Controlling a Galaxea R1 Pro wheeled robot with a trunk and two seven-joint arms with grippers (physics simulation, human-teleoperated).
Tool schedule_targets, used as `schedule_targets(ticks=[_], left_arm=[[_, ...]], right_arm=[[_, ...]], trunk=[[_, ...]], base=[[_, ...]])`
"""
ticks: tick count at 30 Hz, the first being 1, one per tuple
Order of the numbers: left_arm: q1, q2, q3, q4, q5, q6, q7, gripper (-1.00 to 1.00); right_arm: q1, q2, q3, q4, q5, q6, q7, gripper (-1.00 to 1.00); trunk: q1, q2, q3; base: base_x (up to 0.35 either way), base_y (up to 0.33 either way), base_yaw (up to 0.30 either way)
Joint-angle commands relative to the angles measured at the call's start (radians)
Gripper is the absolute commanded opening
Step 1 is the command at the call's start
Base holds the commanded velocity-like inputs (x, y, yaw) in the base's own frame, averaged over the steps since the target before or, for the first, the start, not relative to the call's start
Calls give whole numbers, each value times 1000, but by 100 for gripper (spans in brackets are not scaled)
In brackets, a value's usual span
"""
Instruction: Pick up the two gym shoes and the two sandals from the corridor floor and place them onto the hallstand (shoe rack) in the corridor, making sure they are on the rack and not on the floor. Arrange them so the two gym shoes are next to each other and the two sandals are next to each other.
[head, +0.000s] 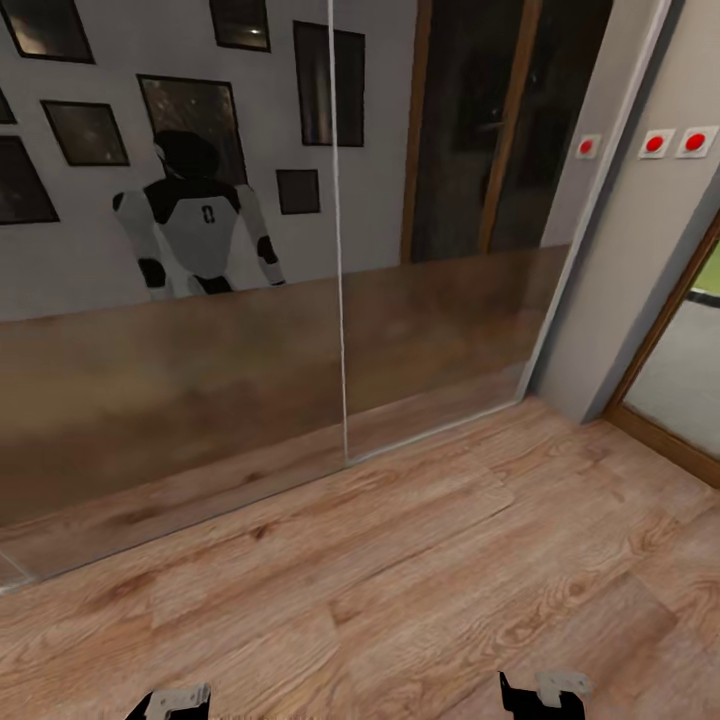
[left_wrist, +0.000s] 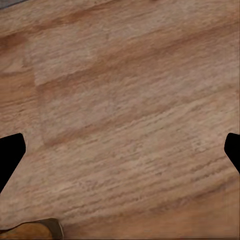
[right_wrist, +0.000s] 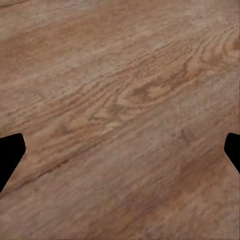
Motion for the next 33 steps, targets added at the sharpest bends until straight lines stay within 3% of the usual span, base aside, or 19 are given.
schedule_targets(ticks=[1,10,27,33], left_arm=[[-1,-1,8,1,-9,-6,-4,100],[-1,-1,7,4,-11,-14,-4,100],[-1,-1,7,5,-10,-18,-4,100],[-1,-1,8,5,-10,-18,-4,100]], right_arm=[[0,0,-1,1,-4,-3,1,100],[0,2,-1,1,-3,-3,2,100],[0,2,-1,0,-4,-3,-1,100],[0,2,-1,0,-5,-4,-2,100]], trunk=[[0,0,-1],[0,0,-1],[0,0,-1],[0,0,-1]], base=[[0,0,279],[118,-14,279],[289,-183,279],[131,-82,279]])
